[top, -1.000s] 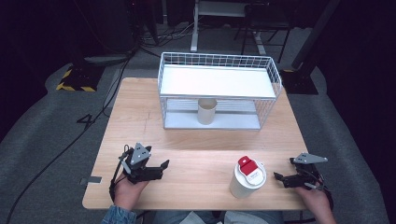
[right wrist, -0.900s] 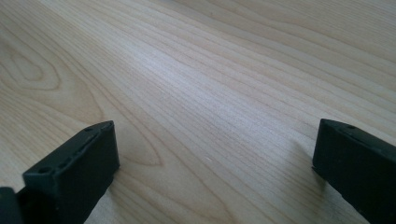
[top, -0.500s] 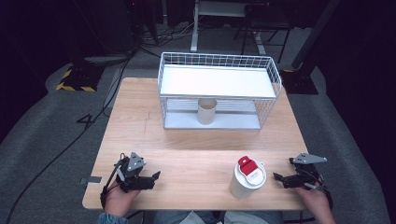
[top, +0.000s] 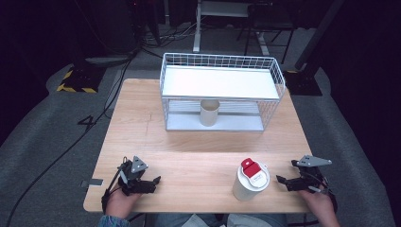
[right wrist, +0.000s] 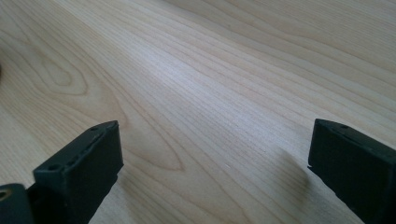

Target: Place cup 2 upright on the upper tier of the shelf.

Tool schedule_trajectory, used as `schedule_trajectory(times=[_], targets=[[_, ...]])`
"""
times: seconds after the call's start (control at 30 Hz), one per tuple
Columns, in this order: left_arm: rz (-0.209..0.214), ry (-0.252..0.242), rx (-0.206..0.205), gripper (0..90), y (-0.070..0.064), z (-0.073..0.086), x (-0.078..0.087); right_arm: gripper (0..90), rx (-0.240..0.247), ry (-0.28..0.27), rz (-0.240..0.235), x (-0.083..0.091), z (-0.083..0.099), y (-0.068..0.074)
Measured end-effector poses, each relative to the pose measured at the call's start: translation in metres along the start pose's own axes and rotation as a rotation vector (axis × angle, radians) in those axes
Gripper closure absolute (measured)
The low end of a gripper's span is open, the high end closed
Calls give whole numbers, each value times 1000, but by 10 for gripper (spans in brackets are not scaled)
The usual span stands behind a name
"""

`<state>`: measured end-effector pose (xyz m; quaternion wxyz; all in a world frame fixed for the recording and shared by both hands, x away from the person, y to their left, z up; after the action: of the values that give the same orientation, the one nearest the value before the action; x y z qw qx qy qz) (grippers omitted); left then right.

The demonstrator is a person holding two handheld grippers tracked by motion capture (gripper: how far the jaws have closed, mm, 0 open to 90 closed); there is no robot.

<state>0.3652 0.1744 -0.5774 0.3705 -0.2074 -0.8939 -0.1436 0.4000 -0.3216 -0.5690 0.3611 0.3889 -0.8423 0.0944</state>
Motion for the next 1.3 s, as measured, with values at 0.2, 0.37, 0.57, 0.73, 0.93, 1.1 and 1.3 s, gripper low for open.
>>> schedule_trajectory(times=[0.2,0.37,0.57,0.73,0.93,1.1,1.3], targets=[[8,-5,-14,126,1,0,0,32,5,-6,-12,2,-2,3],[9,-4,-30,125,3,0,0,33,1,-17,-17,6,-4,5],[13,-3,-26,125,2,0,0,32,14,-61,-35,17,-15,13],[13,-3,-28,125,2,0,0,32,23,-94,-58,27,-24,23],[12,-7,-26,125,2,-2,-1,33,47,-139,-101,43,-37,43],[14,-7,-25,125,2,-2,-2,32,68,-150,-121,49,-43,54],[14,-7,-24,125,2,-2,-2,0,89,-160,-172,52,-48,73]])
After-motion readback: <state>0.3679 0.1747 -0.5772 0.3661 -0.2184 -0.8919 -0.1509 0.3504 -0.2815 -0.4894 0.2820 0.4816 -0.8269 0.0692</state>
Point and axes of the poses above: each handheld gripper's, and its own axes: x roughly backward along the jaws, z roughly out of its underside, y roughly to its left, the point moved 10 cm from there along -x, roughly forward along the jaws, and after that the axes turned 10 degrees about -z, right-handed, at the moved point
